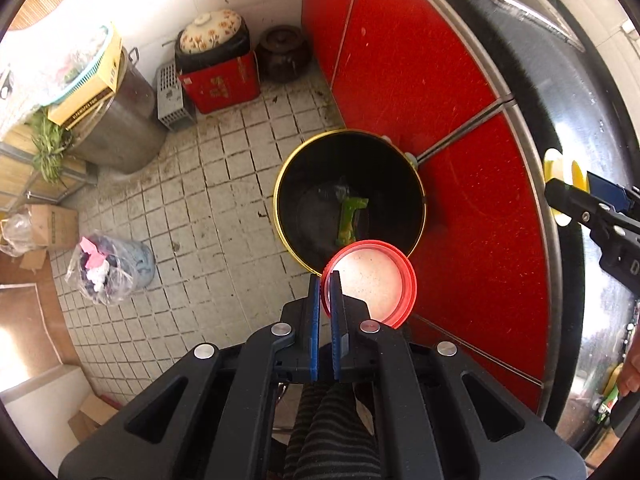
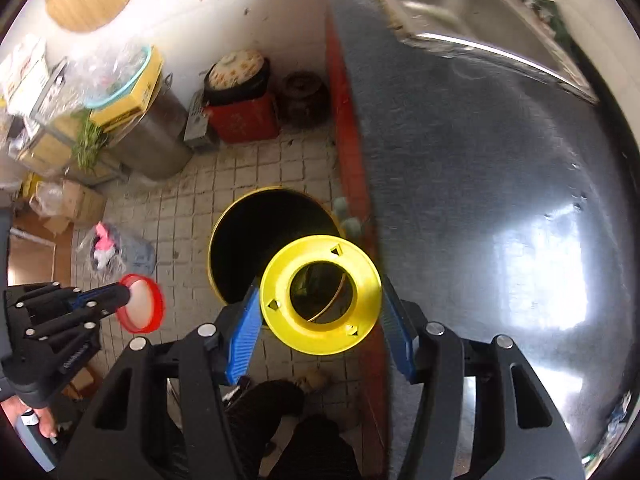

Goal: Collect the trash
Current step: 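Carry the red cap and yellow tape roll over the bin with both tools, then open both tools to drop the cap and tape roll into the bin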

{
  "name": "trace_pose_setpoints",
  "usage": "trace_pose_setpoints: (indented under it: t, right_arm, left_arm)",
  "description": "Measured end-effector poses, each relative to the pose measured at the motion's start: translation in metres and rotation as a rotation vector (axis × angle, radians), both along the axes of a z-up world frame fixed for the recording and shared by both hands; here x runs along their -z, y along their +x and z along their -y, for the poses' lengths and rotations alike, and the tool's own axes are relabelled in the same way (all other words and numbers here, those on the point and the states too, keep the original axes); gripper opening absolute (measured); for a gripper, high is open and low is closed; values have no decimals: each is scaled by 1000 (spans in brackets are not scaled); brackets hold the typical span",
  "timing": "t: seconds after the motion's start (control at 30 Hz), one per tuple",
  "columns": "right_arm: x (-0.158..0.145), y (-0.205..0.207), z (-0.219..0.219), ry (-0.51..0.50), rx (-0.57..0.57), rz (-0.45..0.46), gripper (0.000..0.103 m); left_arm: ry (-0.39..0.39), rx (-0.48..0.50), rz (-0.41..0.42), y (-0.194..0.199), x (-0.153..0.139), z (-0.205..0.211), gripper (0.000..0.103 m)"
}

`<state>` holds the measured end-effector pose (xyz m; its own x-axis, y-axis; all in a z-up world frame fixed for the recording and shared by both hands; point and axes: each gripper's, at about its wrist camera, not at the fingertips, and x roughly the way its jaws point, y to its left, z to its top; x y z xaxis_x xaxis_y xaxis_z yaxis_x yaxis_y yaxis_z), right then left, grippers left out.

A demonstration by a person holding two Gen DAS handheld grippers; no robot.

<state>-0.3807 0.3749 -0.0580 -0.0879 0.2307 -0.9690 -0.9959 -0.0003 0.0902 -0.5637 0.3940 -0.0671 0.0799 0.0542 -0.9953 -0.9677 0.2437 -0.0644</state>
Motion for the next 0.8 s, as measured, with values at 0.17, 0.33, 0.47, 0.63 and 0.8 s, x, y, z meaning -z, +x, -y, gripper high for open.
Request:
trace_pose_setpoints:
  t: [0.17,0.33,0.47,0.63,0.8]
  right_arm:
    - [21,-27,-11,-42,-63,7,55]
    - [47,-44,-26,-94,-122,17,55]
    - [59,-50,-35,-117,-149,34,55]
    - [65,-50,-43,-135,-163,18,55]
    - [66,-52,-51,-141,-177,-16,65]
  left_arm:
    - [-34,-41,30,-4,24,-7,4]
    - [-60,-55,38,-3,45,-12,4]
    - [-83,-60,47,1,57,-16,4]
    - [-94,-76,54,2,66,-18,4]
    - [-49,-106,75,-5,65,-23,37]
